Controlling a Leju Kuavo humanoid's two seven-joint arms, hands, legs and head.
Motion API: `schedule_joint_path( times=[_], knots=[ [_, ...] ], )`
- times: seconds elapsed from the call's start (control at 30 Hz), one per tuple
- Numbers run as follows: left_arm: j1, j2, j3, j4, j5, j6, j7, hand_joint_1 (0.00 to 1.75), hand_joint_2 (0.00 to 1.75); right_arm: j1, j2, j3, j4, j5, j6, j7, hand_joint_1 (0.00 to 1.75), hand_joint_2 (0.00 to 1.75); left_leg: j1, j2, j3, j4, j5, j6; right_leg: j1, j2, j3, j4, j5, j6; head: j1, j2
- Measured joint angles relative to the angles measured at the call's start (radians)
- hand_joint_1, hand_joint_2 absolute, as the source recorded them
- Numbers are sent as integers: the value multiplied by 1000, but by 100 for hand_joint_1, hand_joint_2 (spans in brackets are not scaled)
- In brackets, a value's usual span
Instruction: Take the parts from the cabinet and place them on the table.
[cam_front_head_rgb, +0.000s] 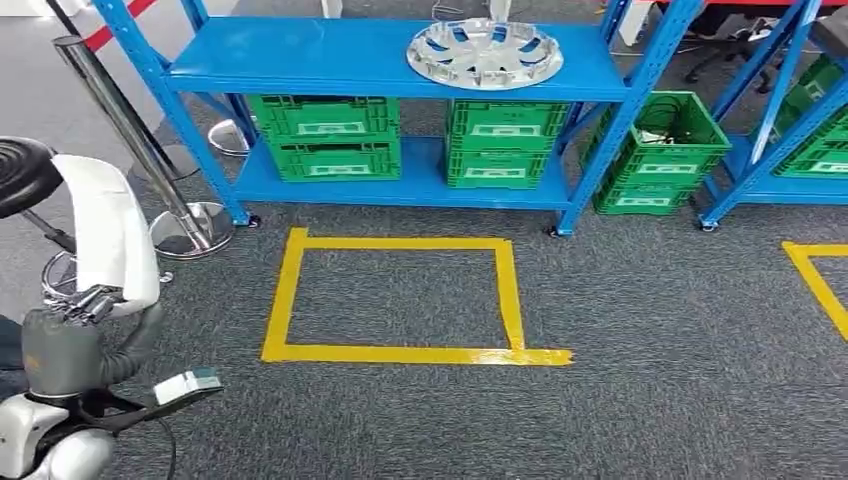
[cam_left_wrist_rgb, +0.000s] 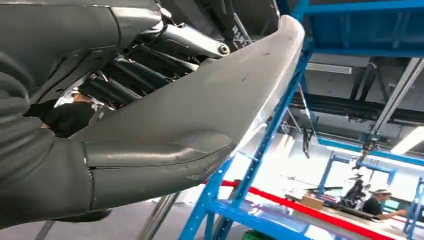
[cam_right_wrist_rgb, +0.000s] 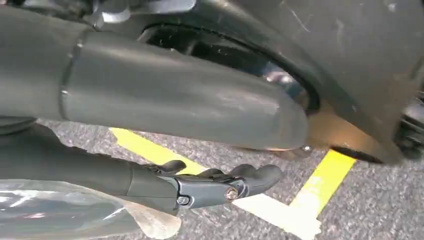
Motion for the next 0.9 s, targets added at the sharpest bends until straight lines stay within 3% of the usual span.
schedule_joint_path(
  times=[0.03, 0.07, 0.1, 0.13, 0.2, 0.27, 0.3, 0.37, 0.43, 0.47, 0.5, 0.53, 0.63, 0.67, 0.8, 0.83, 0.87, 0.9],
  knots=[
    [0, 0, -2, 1, 0, 0, 2, 175, 175, 0, 0, 0, 0, 0, 0, 0, 0, 0, 0, 0, -1, 0, 2, -1, 0, 0, 24, -35, 27, -1, 0, 0],
    [0, 1, -4, 2, 0, 0, 2, 175, 175, 0, 0, 0, 0, 0, 0, 0, 0, 0, 0, 0, -1, 1, 3, -3, 0, 0, 65, -105, 66, -2, 0, 0],
    [-1, 1, -6, 2, 0, 0, 3, 175, 175, -1, 0, 0, 0, 0, 0, 0, 0, 0, 0, -1, -1, 2, 4, -4, 0, 0, 123, -211, 114, -6, 0, 0],
    [-2, 1, -7, 2, 1, 0, 3, 175, 175, -2, 0, 0, 0, 0, 0, 0, 0, 0, 0, -1, -2, 3, 5, -6, 0, 0, 167, -294, 136, -11, 1, 0],
    [-5, 4, -10, 2, 2, 0, 6, 175, 175, -5, 0, 0, 0, 0, 0, 0, 0, 0, -8, -2, -15, 13, 10, -18, 2, 1, 185, -326, 125, -16, -1, 0],
    [-5, 7, -16, 3, 2, 0, 6, 175, 175, -1, 0, 0, 0, 0, 1, 0, 0, 0, -7, -2, -21, 12, 20, -31, 3, 4, 173, -317, 130, -23, -1, 0],
    [-6, 8, -17, 3, 1, 0, 6, 175, 175, 1, 1, 0, 0, 0, 1, 0, 0, 0, -9, -2, -22, 14, 21, -35, -1, 3, 171, -325, 138, -33, -1, 0],
    [-8, 15, -22, 3, 1, 0, 6, 175, 175, -1, 1, 0, 2, -1, 2, 0, 0, 0, -4, -5, -44, 73, -46, -47, -5, -1, 164, -327, 148, -45, -8, 0],
    [-7, 17, -25, 4, 2, 0, 8, 175, 175, -2, 3, 0, 2, 0, 2, 0, 0, 0, 0, -6, -95, 221, -129, -55, -2, -2, 155, -326, 154, -53, -10, 0],
    [-7, 17, -27, 6, 2, 0, 9, 175, 175, -2, 3, 0, 2, 0, 5, 0, 0, 0, 0, -6, -118, 289, -157, -58, -1, -3, 148, -324, 158, -53, -11, 0],
    [-7, 17, -29, 8, 2, 0, 9, 175, 175, -1, 3, 0, 2, 0, 5, 0, 0, 0, 0, -6, -121, 313, -159, -59, -1, -3, 141, -321, 162, -53, -10, 0],
    [-7, 17, -31, 8, 2, 0, 9, 175, 175, -1, 3, 0, 2, 0, 5, 0, 0, 0, 0, -6, -102, 291, -138, -58, 0, -3, 135, -317, 163, -52, -11, 0],
    [-9, 20, -34, 8, 2, 0, 9, 175, 175, -2, 3, 0, 2, 0, 5, 0, 0, 0, 0, -6, 34, 51, -31, -48, 0, -1, 124, -305, 166, -50, -11, 0],
    [-11, 23, -36, 8, 2, 0, 9, 175, 175, -3, 3, 0, 2, 0, 4, 0, 0, 0, -4, -7, 54, 17, -51, -44, 6, -1, 120, -302, 168, -44, -10, 0],
    [-13, 24, -39, 8, 2, 0, 10, 175, 175, -3, 3, 0, 2, 0, 5, 1, 0, 0, -9, -9, 33, 9, -30, -21, 3, -2, 103, -301, 187, -19, -12, 0],
    [-16, 24, -40, 8, 2, 0, 10, 175, 175, -4, 3, 0, 2, -1, 2, 5, 0, 0, -1, -5, 32, 1, -20, -11, 2, 2, 95, -292, 172, -16, -12, 0],
    [-21, 24, -41, 8, 2, 0, 11, 175, 175, -5, 10, 0, 2, -2, -9, 14, 0, 0, -1, -5, 26, 0, -14, -6, 2, 1, 79, -265, 137, -8, -7, 0],
    [-26, 23, -42, 10, 2, 0, 11, 175, 175, -6, 15, 0, 2, -3, -19, 21, 0, 0, -1, -4, 16, 1, -9, 0, 0, 2, 54, -195, 85, -5, -1, 0]
  ],
)
